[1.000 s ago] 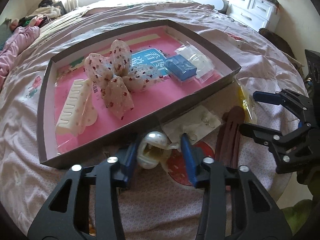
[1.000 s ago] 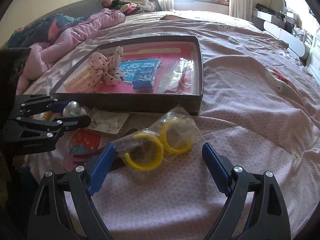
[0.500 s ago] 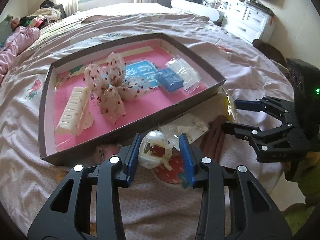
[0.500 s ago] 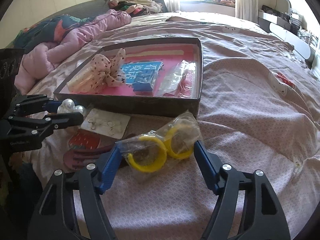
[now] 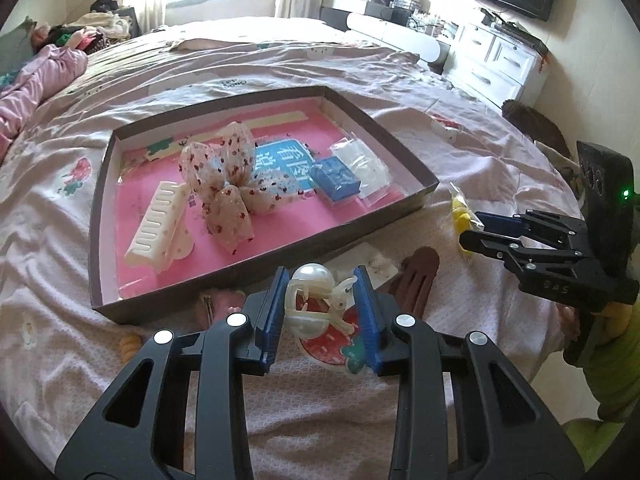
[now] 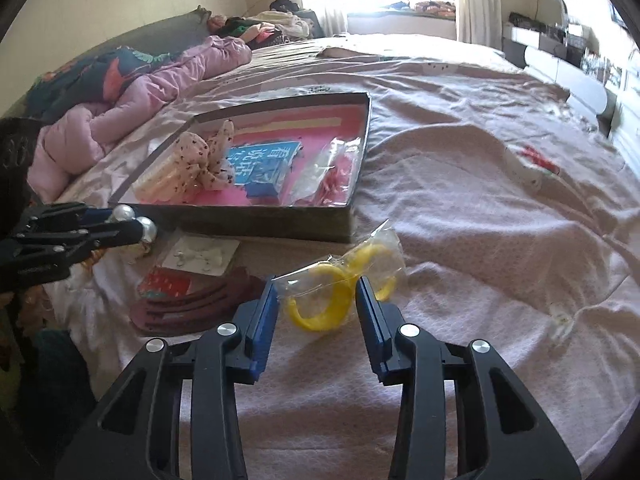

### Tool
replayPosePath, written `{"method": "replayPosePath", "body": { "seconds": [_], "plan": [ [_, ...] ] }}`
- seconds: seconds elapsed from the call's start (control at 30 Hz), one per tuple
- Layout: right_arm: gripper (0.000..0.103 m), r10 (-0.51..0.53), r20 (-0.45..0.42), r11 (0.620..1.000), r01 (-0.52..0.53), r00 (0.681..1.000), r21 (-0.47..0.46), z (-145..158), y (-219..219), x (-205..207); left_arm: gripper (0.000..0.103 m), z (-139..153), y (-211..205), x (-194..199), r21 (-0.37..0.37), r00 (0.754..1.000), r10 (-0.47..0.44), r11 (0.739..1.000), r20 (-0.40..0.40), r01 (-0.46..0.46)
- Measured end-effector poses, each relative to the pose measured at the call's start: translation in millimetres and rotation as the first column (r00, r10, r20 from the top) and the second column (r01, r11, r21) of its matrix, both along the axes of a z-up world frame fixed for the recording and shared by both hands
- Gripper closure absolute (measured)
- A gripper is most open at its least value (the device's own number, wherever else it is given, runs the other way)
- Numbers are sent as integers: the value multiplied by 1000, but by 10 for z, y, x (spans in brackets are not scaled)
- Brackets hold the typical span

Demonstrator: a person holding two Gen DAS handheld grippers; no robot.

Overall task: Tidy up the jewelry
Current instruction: 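Carry the pearl clip and yellow hair-tie packet into the box and release both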

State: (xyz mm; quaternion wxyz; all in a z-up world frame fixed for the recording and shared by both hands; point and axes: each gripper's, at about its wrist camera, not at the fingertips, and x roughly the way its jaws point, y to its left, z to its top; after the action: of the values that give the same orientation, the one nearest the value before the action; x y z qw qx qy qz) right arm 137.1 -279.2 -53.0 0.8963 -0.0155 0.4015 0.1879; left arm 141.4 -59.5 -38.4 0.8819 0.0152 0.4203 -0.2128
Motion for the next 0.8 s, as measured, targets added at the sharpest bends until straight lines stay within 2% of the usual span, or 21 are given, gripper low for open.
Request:
{"method": "replayPosePath", "body": {
  "seconds": [0.07, 0.13, 0.23, 0.37, 0.8],
  "plan": [
    [68, -12, 1, 1000, 12, 1000, 3, -7, -12, -6, 78, 7, -2, -3, -2, 1000, 3, 1000, 1, -3],
    [78, -26, 14, 1000, 26, 1000, -14, -2, -14, -23, 78, 14, -1, -8, -7, 1000, 3, 1000, 1, -3],
    [86, -38, 49, 998, 40, 998, -40, 73, -46, -87, 78, 36, 9, -18, -21, 1000, 5, 1000, 3, -5],
    [91, -76, 60, 997, 77, 995, -12, 182, -209, -82, 78, 76, 15, -18, -41, 1000, 7, 999, 4, -7],
    [95, -119, 162, 993, 118, 979, 19, 599, -356, -136, 78, 302, 172, 88, -69, 996, 77, 995, 40, -74]
  ]
}}
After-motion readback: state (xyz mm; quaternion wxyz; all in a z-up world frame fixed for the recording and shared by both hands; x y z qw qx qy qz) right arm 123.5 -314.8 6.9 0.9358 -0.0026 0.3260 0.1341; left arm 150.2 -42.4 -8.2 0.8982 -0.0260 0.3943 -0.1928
